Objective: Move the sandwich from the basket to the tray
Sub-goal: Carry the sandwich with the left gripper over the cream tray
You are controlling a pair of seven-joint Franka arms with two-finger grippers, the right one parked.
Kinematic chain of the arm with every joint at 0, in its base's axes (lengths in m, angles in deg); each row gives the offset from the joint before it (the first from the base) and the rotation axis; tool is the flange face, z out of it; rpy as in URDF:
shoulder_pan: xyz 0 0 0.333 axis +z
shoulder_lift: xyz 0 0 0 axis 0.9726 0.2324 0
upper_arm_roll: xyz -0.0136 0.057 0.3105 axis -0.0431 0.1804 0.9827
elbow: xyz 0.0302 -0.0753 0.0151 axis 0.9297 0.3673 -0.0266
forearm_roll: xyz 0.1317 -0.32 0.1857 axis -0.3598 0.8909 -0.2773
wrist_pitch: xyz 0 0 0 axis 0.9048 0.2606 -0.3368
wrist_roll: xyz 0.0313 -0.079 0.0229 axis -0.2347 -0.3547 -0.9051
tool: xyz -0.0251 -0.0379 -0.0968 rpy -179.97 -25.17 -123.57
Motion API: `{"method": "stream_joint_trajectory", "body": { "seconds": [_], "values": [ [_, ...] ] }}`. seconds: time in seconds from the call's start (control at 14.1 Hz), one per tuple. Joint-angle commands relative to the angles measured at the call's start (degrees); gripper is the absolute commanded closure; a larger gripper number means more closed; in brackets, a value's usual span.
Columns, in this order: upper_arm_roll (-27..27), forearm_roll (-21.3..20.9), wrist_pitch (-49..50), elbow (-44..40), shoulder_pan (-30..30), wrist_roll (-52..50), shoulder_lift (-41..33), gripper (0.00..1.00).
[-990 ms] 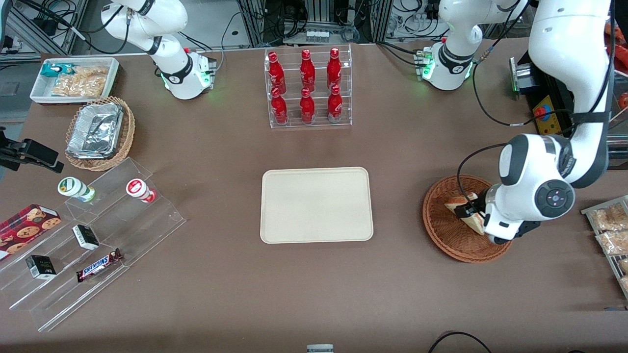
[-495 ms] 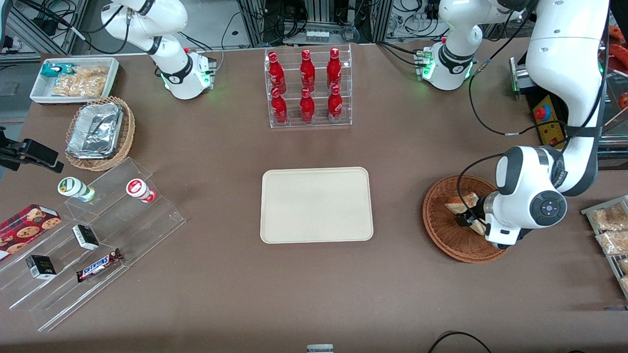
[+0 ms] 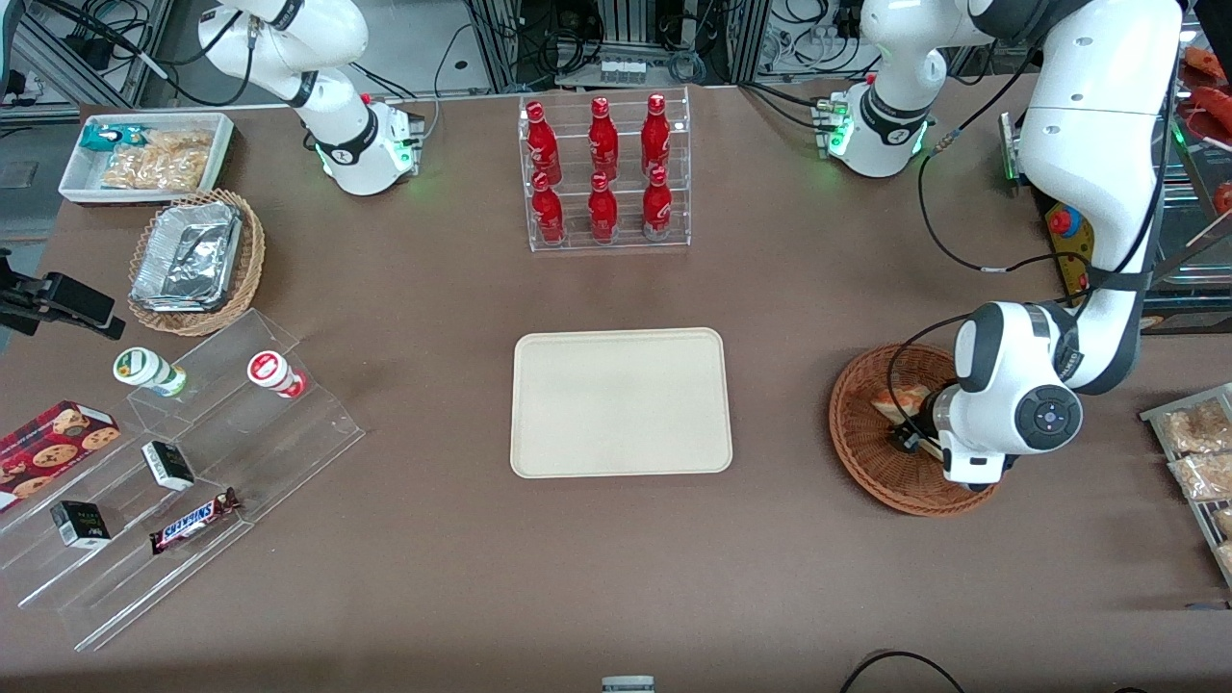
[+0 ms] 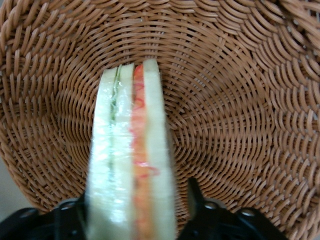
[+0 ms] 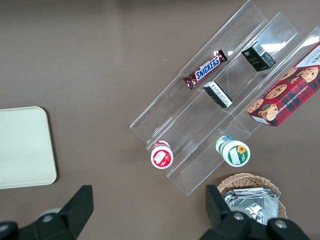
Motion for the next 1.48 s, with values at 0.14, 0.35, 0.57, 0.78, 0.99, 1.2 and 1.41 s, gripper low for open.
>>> {"method": "stream_joint_trajectory", "body": {
  "seconds": [0.14,0.35,0.57,0.78,0.99,1.2,1.41],
  "values": [
    [-0.09,-0.95,1.04,-1.22,-0.53,-0.51,-1.41,0.87],
    [-1.67,-0.78,3.24,-5.08,-2.71,1.95,-2.29,0.87],
    [-2.11,-0.60,4.57,-9.82,-9.73,2.13,-2.12,0.86],
    [-2.29,-0.78,4.13,-12.03,-18.43,3.70,-1.24,0.86],
    [-2.38,0.36,4.30,-15.63,-25.04,6.97,0.78,0.85],
    [-3.61,2.91,3.86,-17.64,-29.87,6.62,3.85,0.84],
    [-3.61,3.27,3.69,-27.29,-32.96,3.90,11.48,0.78]
  ]
}}
